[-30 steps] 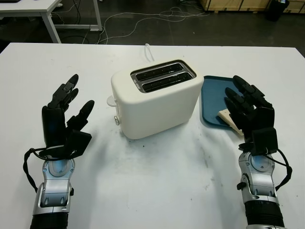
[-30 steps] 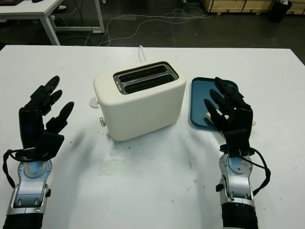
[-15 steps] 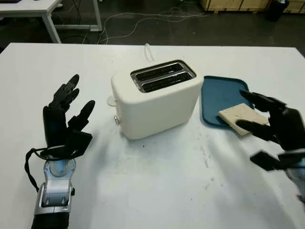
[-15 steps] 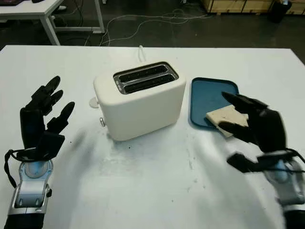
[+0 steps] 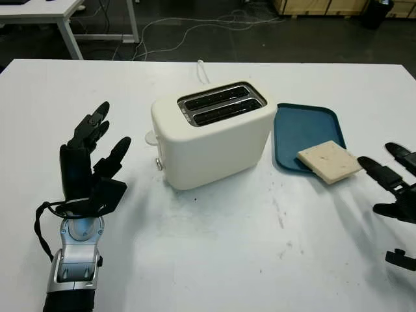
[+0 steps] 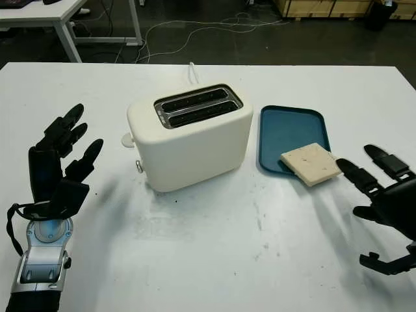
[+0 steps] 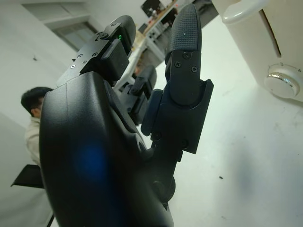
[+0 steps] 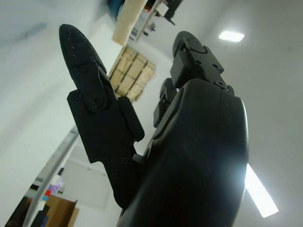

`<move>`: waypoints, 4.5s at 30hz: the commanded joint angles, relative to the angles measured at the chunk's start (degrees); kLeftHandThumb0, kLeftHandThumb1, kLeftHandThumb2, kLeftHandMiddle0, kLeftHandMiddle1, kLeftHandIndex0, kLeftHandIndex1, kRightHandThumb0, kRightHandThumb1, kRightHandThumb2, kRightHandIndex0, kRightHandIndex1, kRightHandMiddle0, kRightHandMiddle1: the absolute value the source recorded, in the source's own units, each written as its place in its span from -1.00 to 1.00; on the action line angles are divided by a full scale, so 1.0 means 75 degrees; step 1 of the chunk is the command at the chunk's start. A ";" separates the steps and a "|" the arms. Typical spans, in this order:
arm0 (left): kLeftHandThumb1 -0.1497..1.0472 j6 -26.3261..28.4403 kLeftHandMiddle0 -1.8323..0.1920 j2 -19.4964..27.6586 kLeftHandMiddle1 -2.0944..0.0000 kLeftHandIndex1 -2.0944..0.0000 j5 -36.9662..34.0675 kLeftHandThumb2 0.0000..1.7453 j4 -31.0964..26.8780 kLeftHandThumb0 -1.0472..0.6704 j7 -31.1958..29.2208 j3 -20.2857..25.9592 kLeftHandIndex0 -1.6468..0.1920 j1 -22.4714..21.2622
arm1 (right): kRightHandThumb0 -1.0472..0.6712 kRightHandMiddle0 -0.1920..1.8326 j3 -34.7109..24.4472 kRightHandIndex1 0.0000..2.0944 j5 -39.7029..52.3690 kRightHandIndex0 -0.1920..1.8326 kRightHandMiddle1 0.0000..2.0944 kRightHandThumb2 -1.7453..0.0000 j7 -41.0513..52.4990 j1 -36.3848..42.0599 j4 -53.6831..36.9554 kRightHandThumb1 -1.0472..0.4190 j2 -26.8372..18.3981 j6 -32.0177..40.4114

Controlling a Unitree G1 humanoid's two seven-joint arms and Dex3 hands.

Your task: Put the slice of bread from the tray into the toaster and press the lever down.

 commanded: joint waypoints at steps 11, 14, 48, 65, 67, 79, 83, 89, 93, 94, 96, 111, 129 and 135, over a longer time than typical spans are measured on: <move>0.79 -0.0016 0.12 0.0077 0.98 1.00 -0.0036 -0.66 -0.0015 -0.53 0.0000 0.0038 0.18 0.0000 | -0.34 -0.55 0.0250 -0.97 0.1560 -0.59 -0.98 0.98 0.0000 -0.0844 0.0855 -0.71 0.1032 -0.0581; 0.79 -0.0010 0.13 0.0071 0.99 1.00 -0.0103 -0.66 -0.0025 -0.54 -0.0038 0.0046 0.18 -0.0005 | -0.34 -0.53 0.0326 -0.97 0.1765 -0.57 -0.98 0.98 0.0352 -0.1092 0.0896 -0.73 0.1093 -0.0847; 0.79 0.0348 0.12 0.0082 0.99 1.00 -0.0057 -0.66 -0.0352 -0.55 -0.0058 0.0106 0.18 0.0042 | -0.36 -0.49 0.0877 -0.98 0.2267 -0.46 -0.99 1.00 0.2668 -0.2048 0.0875 -0.64 0.0451 -0.1799; 0.79 0.0335 0.12 0.0088 0.99 1.00 -0.0060 -0.66 -0.0364 -0.56 -0.0044 0.0117 0.17 0.0051 | -0.36 -0.44 0.1256 -0.99 0.1648 -0.42 -0.99 1.00 0.2274 -0.2143 0.1062 -0.62 0.0807 -0.1199; 0.79 0.0385 0.12 0.0085 1.00 1.00 -0.0038 -0.66 -0.0412 -0.55 -0.0046 0.0115 0.17 0.0066 | -0.36 -0.44 0.1332 -0.99 0.1622 -0.42 -0.99 1.00 0.2238 -0.2163 0.1143 -0.62 0.0864 -0.1165; 0.79 0.0479 0.12 0.0061 1.00 1.00 0.0005 -0.66 -0.0516 -0.55 -0.0059 0.0085 0.18 0.0091 | -0.33 -0.44 0.2340 -0.99 0.0829 -0.40 -0.99 0.99 0.1762 -0.2682 0.1619 -0.63 0.1256 -0.0283; 0.79 0.0418 0.11 0.0092 0.99 1.00 0.0036 -0.67 -0.0474 -0.54 -0.0025 0.0096 0.17 0.0096 | -0.24 -0.39 0.2647 -0.97 0.0688 -0.34 -0.98 0.98 0.1450 -0.2879 0.1758 -0.67 0.1378 -0.0047; 0.79 0.0350 0.11 0.0048 0.99 0.99 -0.0005 -0.67 -0.0424 -0.56 0.0030 0.0115 0.16 0.0078 | -0.13 -0.31 0.2993 -0.96 0.0481 -0.25 -0.97 0.97 0.1057 -0.3011 0.1822 -0.79 0.1379 0.0273; 0.79 0.0305 0.10 0.0034 0.99 1.00 -0.0013 -0.67 -0.0412 -0.54 0.0053 0.0104 0.16 0.0064 | -0.07 -0.29 0.3147 -0.96 0.0422 -0.21 -0.97 0.94 0.0890 -0.3057 0.1940 -0.82 0.1429 0.0314; 0.79 0.0324 0.10 0.0020 0.99 1.00 -0.0016 -0.67 -0.0436 -0.54 0.0056 0.0102 0.16 0.0064 | -0.07 -0.27 0.3187 -0.95 0.0396 -0.19 -0.96 0.94 0.0840 -0.3067 0.1948 -0.83 0.1433 0.0328; 0.79 0.0381 0.11 0.0004 0.99 1.00 -0.0008 -0.67 -0.0496 -0.54 0.0049 0.0099 0.16 0.0070 | -0.07 -0.21 0.3274 -0.92 0.0356 -0.11 -0.94 0.94 0.0735 -0.3103 0.1957 -0.83 0.1431 0.0314; 0.79 0.0350 0.11 -0.0011 1.00 1.00 -0.0020 -0.68 -0.0467 -0.53 0.0045 0.0121 0.16 0.0067 | -0.34 -0.31 0.3429 0.67 0.0273 -0.05 0.66 0.53 0.0197 -0.3196 0.1786 -0.83 0.1373 0.0547; 0.79 0.0293 0.09 0.0006 0.99 1.00 0.0000 -0.69 -0.0404 -0.53 0.0072 0.0125 0.16 0.0043 | -0.24 -0.40 0.2010 0.67 0.1311 -0.11 0.67 0.57 0.1436 -0.3560 0.0644 -0.83 0.0885 -0.0481; 0.79 0.0360 0.10 0.0025 1.00 1.00 0.0004 -0.68 -0.0453 -0.54 0.0030 0.0128 0.16 0.0049 | -0.19 -0.43 0.1728 0.67 0.1390 -0.14 0.67 0.71 0.1949 -0.3695 0.0494 -0.83 0.0885 -0.0544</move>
